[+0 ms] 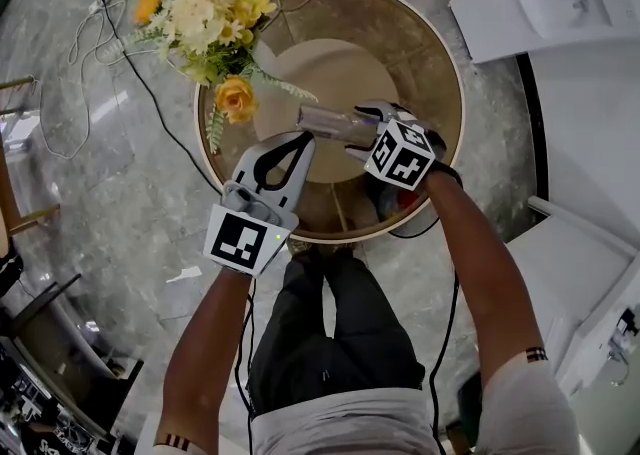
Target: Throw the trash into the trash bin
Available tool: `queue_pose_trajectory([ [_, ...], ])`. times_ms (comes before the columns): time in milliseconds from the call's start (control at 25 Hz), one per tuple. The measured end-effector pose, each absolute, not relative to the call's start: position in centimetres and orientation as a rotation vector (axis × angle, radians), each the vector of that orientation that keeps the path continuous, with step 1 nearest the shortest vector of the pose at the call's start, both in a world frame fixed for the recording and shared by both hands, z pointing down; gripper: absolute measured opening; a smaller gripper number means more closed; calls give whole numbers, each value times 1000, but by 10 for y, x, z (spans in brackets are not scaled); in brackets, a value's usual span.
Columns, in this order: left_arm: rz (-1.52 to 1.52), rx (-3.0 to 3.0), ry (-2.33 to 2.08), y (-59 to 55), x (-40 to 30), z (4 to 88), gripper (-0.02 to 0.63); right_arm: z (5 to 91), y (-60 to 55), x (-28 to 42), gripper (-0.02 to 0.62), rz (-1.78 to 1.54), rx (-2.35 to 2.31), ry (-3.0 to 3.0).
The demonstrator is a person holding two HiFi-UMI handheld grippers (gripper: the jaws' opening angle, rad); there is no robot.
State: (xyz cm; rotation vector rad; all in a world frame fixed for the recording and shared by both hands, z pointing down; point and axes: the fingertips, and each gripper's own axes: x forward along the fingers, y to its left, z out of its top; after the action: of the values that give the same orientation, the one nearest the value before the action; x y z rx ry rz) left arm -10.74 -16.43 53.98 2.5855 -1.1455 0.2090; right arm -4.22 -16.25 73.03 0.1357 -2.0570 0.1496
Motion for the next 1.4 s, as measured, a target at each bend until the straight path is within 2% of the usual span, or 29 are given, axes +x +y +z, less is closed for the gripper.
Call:
queue_pose_trajectory([
  [320,192,2572,-1161,-163,-111,539,0,731,-164,-42,296,177,191,-2080],
  [960,174,2626,-1062,-140,-74,529,0,671,-150,-9,295,286,573,-2155],
  [1400,123,2698,-895,-108,-7,504,0,611,-92,73,295,441,977,-2137],
])
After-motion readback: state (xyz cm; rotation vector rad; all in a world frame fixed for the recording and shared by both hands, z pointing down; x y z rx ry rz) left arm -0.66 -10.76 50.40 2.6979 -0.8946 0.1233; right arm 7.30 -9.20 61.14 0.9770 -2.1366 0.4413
